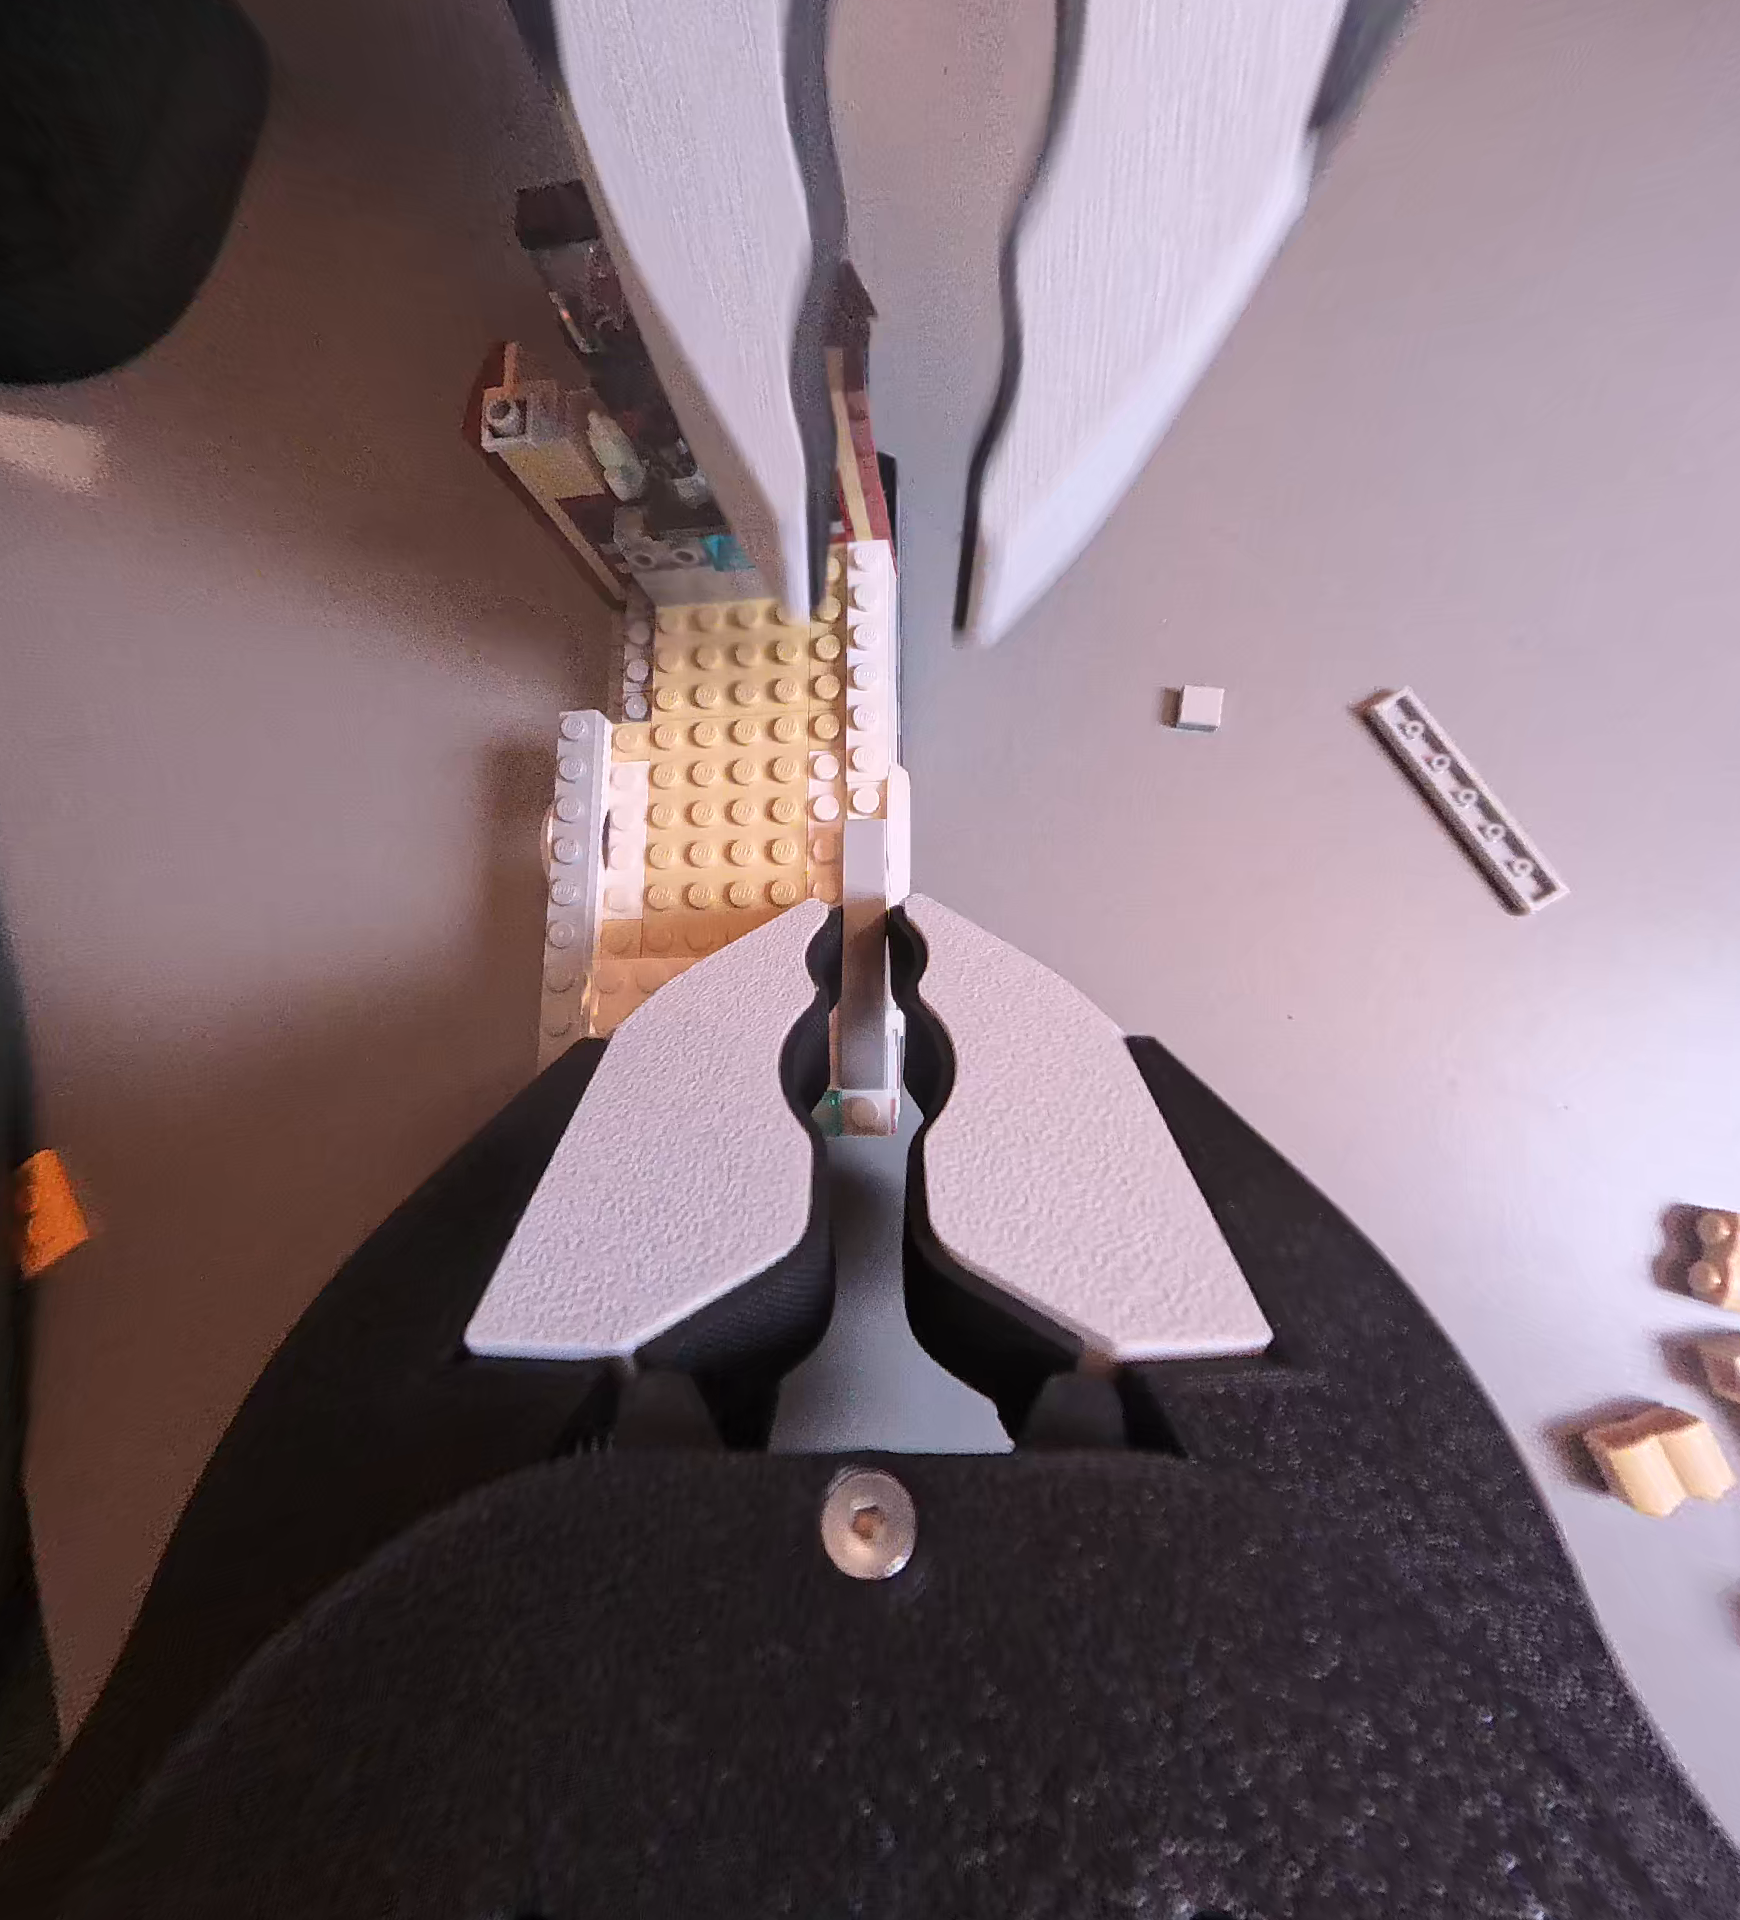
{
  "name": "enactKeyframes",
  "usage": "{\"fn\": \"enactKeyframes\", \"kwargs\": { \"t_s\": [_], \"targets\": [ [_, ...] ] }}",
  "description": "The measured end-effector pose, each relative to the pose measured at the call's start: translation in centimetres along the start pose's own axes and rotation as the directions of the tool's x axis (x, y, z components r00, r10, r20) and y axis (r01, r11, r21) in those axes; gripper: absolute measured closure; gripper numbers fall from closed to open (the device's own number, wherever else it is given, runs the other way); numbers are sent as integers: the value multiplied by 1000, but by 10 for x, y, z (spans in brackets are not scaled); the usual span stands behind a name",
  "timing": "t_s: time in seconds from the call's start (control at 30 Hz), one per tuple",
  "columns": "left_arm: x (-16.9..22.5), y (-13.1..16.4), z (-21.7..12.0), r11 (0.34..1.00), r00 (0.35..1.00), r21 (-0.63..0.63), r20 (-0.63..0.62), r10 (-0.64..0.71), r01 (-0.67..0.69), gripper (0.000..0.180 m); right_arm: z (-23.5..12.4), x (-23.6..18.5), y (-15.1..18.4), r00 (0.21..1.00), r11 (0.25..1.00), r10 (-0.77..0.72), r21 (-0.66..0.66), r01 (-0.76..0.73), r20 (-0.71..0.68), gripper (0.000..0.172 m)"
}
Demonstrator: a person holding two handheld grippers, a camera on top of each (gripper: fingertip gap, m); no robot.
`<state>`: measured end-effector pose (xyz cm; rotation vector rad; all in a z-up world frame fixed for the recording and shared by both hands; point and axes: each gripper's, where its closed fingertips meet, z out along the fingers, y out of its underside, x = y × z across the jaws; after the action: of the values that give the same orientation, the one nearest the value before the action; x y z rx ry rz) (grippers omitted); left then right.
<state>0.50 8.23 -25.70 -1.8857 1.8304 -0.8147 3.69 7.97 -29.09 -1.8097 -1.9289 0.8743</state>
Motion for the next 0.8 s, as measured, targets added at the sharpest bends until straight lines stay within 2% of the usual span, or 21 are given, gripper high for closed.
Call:
{"fn": "enactKeyframes", "kwargs": {
  "t_s": [0.03, 0.07, 0.23, 0.37, 0.47, 0.7, 0.8],
  "targets": [
    [0, 8, 13, 996, 999, -93, -40, 14, -18, 159, 1, 1, -1, 1000, 1000, -11, 3, 11, -4, 163],
    [6, 1, 18, 996, 994, -90, -110, -16, 6, 161, 2, 1, -1, 1000, 1000, -20, 5, 20, -8, 163],
    [-1, -6, 27, 987, 996, -154, -88, 34, -47, 159, 3, 2, -2, 998, 998, -61, 30, 62, -29, 163],
    [-17, -2, 28, 978, 1000, -208, -12, -5, 2, 156, 3, 4, -2, 996, 995, -81, 46, 83, -39, 163],
    [-8, 13, 37, 962, 993, -271, -108, -50, 19, 158, 3, 5, -3, 995, 994, -90, 63, 93, -48, 163],
    [1, 14, 42, 961, 949, -251, -258, -183, 117, 166, 3, 5, -4, 986, 986, -147, 65, 152, -79, 163],
    [3, 13, 44, 945, 909, -240, -299, -291, 223, 167, 3, 4, -3, 972, 973, -218, 53, 223, -85, 164]
  ]
}}
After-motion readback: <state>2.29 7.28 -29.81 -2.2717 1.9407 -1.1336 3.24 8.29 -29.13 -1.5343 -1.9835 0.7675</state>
